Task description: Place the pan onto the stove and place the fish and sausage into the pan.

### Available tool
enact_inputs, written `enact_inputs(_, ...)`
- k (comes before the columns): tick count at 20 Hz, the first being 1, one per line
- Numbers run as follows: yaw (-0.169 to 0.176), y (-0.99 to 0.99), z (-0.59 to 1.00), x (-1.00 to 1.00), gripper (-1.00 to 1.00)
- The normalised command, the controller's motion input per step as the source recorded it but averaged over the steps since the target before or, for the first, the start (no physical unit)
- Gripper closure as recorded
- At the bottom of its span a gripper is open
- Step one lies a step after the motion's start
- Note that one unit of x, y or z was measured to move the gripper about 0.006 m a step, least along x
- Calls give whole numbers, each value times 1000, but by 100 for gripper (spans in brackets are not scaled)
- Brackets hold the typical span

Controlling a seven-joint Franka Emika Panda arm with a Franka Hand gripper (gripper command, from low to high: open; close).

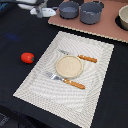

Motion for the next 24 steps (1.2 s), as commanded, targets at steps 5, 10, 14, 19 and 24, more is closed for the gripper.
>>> enact_inputs(5, 0, 1000, 0, 257, 100)
enact_inputs(10, 0, 1000, -103, 175, 100)
enact_inputs(14, 0, 1000, -177, 171, 100)
enact_inputs(19, 0, 954, -285, 237, 100)
enact_inputs(24, 0, 887, -227, 302, 100)
